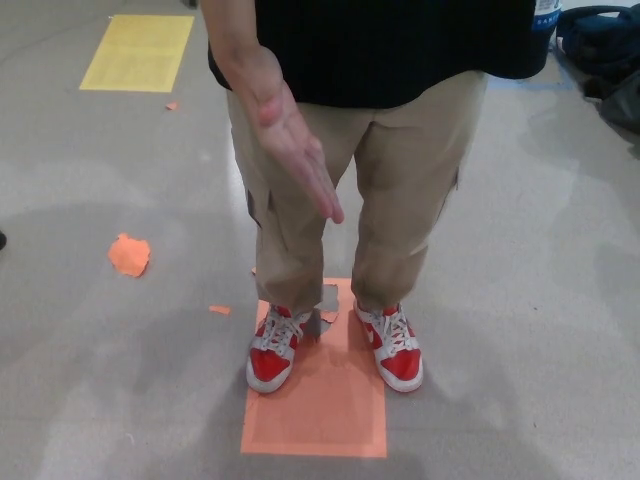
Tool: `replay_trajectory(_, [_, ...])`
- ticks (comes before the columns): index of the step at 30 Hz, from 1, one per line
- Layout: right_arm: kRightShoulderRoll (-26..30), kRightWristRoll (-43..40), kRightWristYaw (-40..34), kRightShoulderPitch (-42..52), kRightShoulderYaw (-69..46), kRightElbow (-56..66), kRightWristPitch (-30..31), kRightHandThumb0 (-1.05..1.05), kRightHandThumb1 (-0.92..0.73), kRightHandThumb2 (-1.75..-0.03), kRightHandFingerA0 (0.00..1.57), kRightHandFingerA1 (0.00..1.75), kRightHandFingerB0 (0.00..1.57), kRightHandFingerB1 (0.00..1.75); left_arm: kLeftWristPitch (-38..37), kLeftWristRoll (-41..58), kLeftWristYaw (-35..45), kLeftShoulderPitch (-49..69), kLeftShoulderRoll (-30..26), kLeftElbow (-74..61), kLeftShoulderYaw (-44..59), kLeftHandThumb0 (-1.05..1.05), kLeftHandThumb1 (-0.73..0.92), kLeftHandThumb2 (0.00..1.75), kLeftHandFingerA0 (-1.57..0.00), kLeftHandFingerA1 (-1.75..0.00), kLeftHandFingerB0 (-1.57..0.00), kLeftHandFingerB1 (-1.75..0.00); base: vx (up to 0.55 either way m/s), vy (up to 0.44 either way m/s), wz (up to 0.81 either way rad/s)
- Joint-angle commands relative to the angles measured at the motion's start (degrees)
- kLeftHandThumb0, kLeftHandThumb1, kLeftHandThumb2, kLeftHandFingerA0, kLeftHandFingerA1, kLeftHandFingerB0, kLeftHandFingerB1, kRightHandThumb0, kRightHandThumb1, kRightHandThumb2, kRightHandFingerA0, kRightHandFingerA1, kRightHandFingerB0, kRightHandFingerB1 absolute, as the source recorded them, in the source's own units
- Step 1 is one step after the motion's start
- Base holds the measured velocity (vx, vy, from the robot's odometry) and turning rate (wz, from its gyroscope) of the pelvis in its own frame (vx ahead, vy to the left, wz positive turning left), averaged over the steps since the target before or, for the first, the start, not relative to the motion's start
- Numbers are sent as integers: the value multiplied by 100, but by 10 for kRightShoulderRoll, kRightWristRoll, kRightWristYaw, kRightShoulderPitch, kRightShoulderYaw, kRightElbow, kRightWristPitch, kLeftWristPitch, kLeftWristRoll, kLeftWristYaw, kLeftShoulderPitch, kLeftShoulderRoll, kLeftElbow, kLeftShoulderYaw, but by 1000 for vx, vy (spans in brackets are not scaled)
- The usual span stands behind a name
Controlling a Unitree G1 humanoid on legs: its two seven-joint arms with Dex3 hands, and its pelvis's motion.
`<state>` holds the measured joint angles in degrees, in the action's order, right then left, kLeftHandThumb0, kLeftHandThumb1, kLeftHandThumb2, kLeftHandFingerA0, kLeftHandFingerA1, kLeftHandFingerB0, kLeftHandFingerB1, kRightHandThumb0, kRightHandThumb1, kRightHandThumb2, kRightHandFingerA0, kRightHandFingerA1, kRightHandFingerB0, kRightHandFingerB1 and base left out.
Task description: The robot extends its right arm to grab a person's hand and shakes it
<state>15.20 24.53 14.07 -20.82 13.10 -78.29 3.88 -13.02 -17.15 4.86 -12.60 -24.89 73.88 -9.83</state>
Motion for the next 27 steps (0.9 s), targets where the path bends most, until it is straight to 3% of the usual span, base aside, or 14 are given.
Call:
replay_trajectory(1, [6, 0, 14, 9, 3, -4, 11, -85, -82, -82, 6, 29, 7, 21, -9, -4, 8, 11, -11, -1, -1, -63, 92, 69, -36, -35, -29, -32, 0, 0, 0])
replay_trajectory(2, [5, -2, 5, 9, 1, -4, 14, -85, -82, -82, 6, 29, 7, 21, -11, -5, 7, 11, -12, 0, -1, -63, 92, 69, -36, -35, -29, -32, 0, 0, 0])
replay_trajectory(3, [5, -1, 5, 10, 1, -4, 12, -78, -79, -115, 0, 20, 1, 21, -10, -4, 7, 11, -11, 0, -1, -62, 92, 68, -36, -35, -29, -32, 0, 0, 0])
replay_trajectory(5, [6, 0, 4, 11, 2, -4, 9, -80, -80, -115, 0, 19, 3, 21, -4, -4, 9, 10, -10, 1, -1, -63, 92, 69, -36, -35, -28, -32, 0, 0, 0])
replay_trajectory(6, [6, 0, 3, 11, 3, -3, 9, -79, -92, -75, 1, 24, 3, 22, -3, -5, 10, 9, -10, 1, -2, -62, 92, 69, -35, -35, -27, -32, 0, 0, 0])
replay_trajectory(8, [7, 2, 7, 10, 6, -3, 3, -78, -92, -76, 2, 24, 7, 24, -1, -4, 15, 7, -11, 0, -2, -62, 92, 69, -35, -34, -27, -32, 0, 0, 0])
replay_trajectory(9, [9, 1, 14, 9, 5, -2, -4, -75, -92, -76, 5, 23, 16, 27, 2, -7, 15, 4, -12, -1, -5, -62, 92, 70, -35, -35, -26, -32, 0, 0, 0])
replay_trajectory(12, [10, 4, 19, 4, 9, -4, 5, -79, -92, -77, 0, 24, 5, 23, -3, -5, 16, 3, -12, -2, -4, -61, 92, 70, -35, -35, -27, -32, 0, 0, 0])
replay_trajectory(15, [11, -12, 23, 7, -6, -2, -1, -75, -92, -74, 3, 22, 8, 23, -1, -7, 10, 2, -11, 0, -5, -61, 92, 69, -33, -34, -27, -32, 0, 0, 0])
replay_trajectory(17, [11, -12, 23, 5, -8, -2, 4, -74, -92, -75, 1, 23, 8, 23, -5, -5, 12, 2, -12, 0, -3, -60, 92, 69, -34, -34, -29, -32, 0, 0, 0])
replay_trajectory(18, [10, -8, 24, 4, -6, -2, 8, -78, -80, -115, 0, 23, 3, 22, -3, -5, 13, 1, -12, 0, -3, -60, 92, 69, -33, -33, -29, -32, 0, 0, 0])
replay_trajectory(24, [12, 5, 34, -4, 9, -2, 1, -88, -84, -115, 0, 14, 7, 23, 16, -5, 16, -11, -10, 1, -4, -57, 84, 65, -27, -33, -21, -31, 0, 0, 0])
replay_trajectory(26, [13, 2, 35, -4, 8, -1, -4, -79, -77, -113, 0, 20, 9, 28, 14, -7, 18, -12, -11, 0, -5, -56, 81, 64, -25, -33, -19, -31, 0, 0, 0])
replay_trajectory(27, [13, 5, 36, -5, 12, -1, -4, -79, -76, -112, 4, 28, 11, 34, 13, -9, 19, -13, -11, 1, -7, -30, 55, 106, -7, -50, -6, -50, 0, 0, 0])
